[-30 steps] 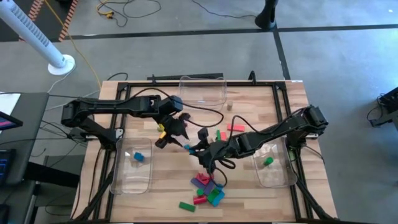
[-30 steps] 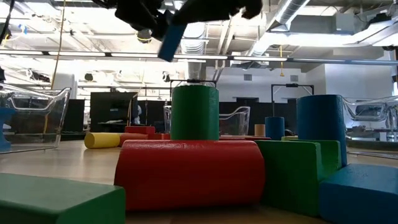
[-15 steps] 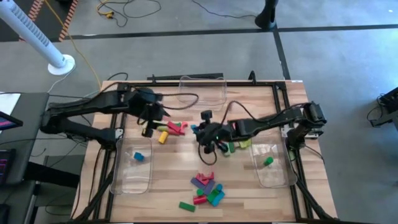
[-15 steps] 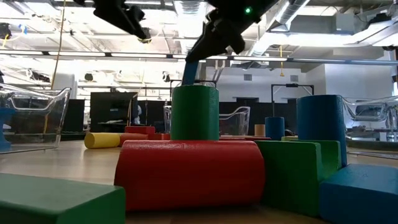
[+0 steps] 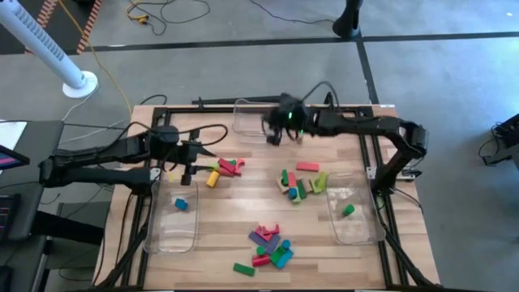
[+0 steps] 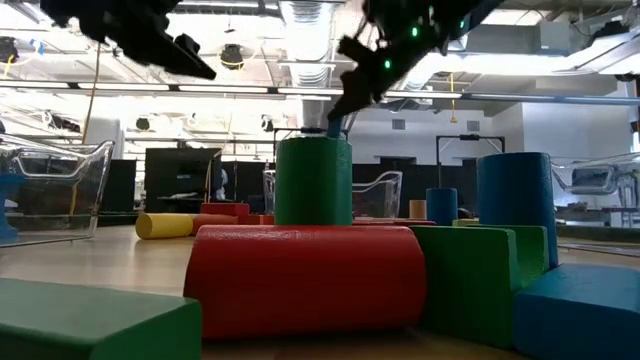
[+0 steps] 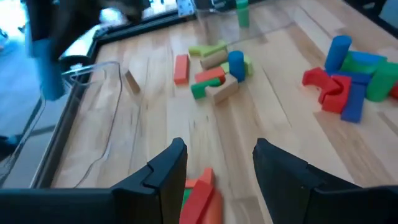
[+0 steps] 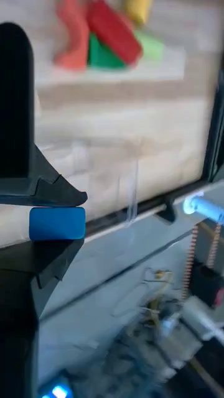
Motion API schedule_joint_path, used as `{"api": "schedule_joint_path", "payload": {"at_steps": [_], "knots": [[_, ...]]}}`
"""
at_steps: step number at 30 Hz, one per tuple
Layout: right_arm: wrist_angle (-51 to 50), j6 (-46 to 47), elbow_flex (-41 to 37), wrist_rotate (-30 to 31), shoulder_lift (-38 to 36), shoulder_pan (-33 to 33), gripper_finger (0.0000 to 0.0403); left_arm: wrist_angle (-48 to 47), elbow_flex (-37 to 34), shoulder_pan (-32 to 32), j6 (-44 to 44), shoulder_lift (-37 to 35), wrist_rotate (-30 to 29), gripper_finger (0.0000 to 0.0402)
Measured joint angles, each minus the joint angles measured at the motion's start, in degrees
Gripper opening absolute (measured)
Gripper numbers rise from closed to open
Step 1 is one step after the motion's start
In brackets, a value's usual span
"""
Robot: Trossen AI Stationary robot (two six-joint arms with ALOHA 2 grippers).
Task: Sort blocks by size
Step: Put the light blue rectangular block into the top transparent bin
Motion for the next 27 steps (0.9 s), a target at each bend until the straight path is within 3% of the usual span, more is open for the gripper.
{"api": "schedule_joint_path", "payload": {"at_steps": [6,12,19,27], "knots": [[0.4,7.0,0.0,-10.8,2.1,-7.3,0.0097,10.0,-5.3,0.0,-3.5,0.0,0.1,0.0176],[2.2,8.8,0.0,-12.3,6.5,-10.1,0.0097,16.6,-5.5,-0.2,-8.9,2.1,0.5,0.0176],[4.8,12.7,0.0,-19.7,13.0,-11.4,0.0097,18.9,-5.5,-2.6,-9.5,5.5,1.5,0.0176],[4.5,17.5,0.0,-20.5,15.0,-12.9,0.0098,19.3,-5.5,-5.2,-9.3,10.3,1.4,0.0176]]}}
